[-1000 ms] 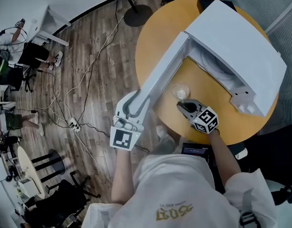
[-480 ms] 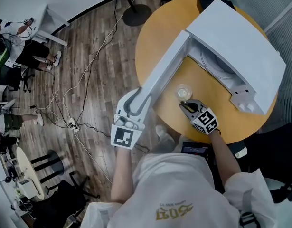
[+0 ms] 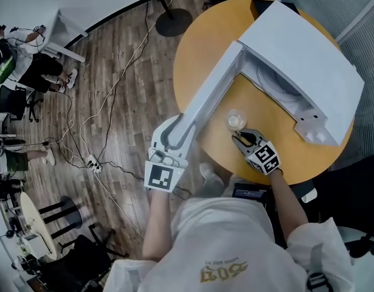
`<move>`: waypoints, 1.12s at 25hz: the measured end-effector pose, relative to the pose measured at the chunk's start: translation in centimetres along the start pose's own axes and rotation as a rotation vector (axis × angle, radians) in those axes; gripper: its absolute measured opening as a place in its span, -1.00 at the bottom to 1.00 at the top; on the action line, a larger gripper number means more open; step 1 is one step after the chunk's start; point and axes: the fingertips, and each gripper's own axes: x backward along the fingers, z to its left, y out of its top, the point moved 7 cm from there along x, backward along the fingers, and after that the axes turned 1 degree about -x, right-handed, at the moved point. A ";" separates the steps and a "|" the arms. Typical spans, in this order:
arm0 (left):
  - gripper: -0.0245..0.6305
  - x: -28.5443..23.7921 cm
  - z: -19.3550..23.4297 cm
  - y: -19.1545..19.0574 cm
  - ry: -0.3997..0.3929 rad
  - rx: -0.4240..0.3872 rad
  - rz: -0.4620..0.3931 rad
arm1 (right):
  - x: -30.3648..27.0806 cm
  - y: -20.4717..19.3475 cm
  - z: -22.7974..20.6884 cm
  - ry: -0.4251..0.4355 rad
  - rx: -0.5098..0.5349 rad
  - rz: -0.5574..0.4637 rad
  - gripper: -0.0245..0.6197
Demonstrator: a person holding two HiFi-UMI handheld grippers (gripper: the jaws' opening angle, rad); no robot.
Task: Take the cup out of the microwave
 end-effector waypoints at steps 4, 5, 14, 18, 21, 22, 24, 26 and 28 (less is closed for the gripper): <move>-0.48 -0.1 -0.1 -0.1 -0.002 -0.001 0.000 | 0.6 -0.2 -0.2 -0.037 -0.032 0.004 -0.59; -0.48 -0.1 -0.1 -0.1 -0.005 -0.004 -0.003 | 0.9 -0.1 -0.3 -0.046 -0.035 0.003 -0.58; -0.48 0.4 0.8 -0.1 -0.021 -0.011 -0.018 | 3.9 1.5 0.5 -0.125 0.000 0.031 -0.55; -0.48 0.7 1.2 -0.2 -0.031 -0.018 -0.004 | 5.8 2.9 0.5 -0.210 -0.053 -0.030 -0.55; -0.48 0.7 1.2 -0.5 -0.040 -0.024 0.009 | 7.7 5.1 0.2 -0.302 -0.164 -0.179 -0.61; -0.48 0.7 1.2 -0.4 -0.039 -0.017 0.003 | 8.5 6.0 0.2 -0.335 -0.206 -0.237 -0.63; -0.48 0.8 1.3 -0.2 -0.037 -0.005 -0.008 | 9.8 7.7 0.5 -0.402 -0.276 -0.338 -0.69; -0.48 0.8 1.4 -0.2 -0.036 -0.002 -0.011 | 10.7 9.2 1.2 -0.465 -0.313 -0.389 -0.82; -0.48 0.7 1.2 -0.4 -0.037 -0.012 -0.003 | 11.3 10.2 1.9 -0.500 -0.310 -0.402 -0.89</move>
